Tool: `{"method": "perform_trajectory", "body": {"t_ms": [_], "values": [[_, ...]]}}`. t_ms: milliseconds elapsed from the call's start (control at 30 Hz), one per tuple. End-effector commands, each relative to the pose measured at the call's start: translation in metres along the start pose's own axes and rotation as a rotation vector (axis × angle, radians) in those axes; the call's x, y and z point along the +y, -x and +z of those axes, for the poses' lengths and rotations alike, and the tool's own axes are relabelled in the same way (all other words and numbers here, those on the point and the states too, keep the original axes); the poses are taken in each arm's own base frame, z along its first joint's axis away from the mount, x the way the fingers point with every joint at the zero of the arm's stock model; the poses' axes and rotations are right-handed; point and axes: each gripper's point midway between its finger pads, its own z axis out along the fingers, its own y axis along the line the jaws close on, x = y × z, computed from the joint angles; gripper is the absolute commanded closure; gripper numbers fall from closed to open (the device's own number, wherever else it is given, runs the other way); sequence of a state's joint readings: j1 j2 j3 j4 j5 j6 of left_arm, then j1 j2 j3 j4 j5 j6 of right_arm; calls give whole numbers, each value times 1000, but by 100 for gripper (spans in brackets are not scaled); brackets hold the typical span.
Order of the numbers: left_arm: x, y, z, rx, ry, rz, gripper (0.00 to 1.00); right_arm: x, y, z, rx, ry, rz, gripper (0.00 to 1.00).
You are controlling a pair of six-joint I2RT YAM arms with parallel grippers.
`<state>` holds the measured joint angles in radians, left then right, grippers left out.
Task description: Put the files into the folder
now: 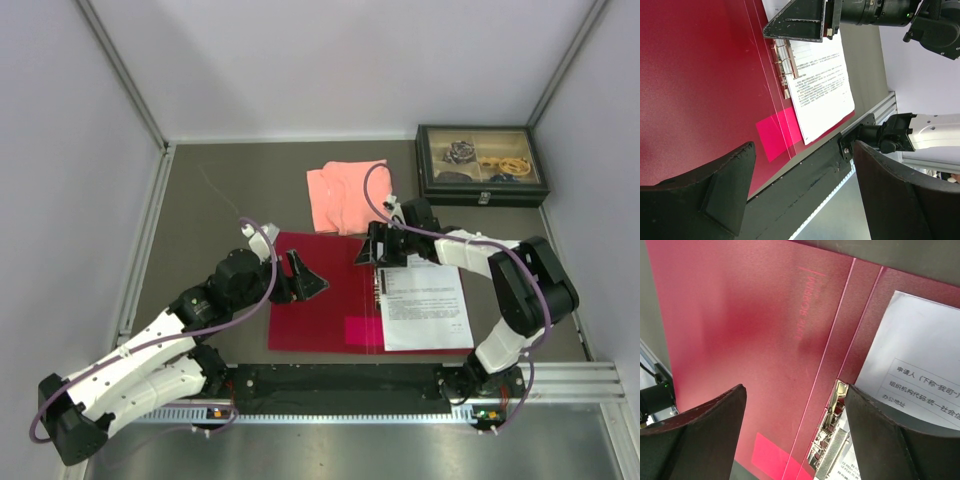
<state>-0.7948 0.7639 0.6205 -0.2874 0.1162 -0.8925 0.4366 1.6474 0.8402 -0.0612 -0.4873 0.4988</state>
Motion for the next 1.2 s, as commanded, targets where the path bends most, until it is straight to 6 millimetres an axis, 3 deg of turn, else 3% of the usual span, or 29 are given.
{"method": "perform_trajectory", "body": {"t_ms": [0, 433, 633, 833, 933, 1000, 1067, 1100, 1167], "values": [[-13, 9, 0, -34, -53, -2, 17, 28, 21, -3, -61, 105, -82, 23], [-10, 6, 0, -28, -50, -4, 17, 45, 18, -18, -99, 188, -134, 27], [-5, 4, 2, -28, -40, -1, 18, 49, -2, -24, -65, 194, -146, 27], [5, 1, 12, -14, -3, -2, 18, 55, -36, -36, -7, 159, -147, 27], [10, -1, 21, 3, 27, 7, 18, 60, -47, -55, 7, 128, -123, 27], [10, 3, 25, 4, 42, 24, 18, 54, -53, -71, 5, 54, -71, 25], [14, 5, 33, 15, 83, 35, 19, 48, -43, -91, -72, -48, -12, 22], [17, 4, 35, 26, 98, 41, 19, 35, -56, -101, -39, -143, 87, 21], [21, 2, 43, 57, 136, 47, 20, 27, -45, -119, -119, -240, 146, 20]]}}
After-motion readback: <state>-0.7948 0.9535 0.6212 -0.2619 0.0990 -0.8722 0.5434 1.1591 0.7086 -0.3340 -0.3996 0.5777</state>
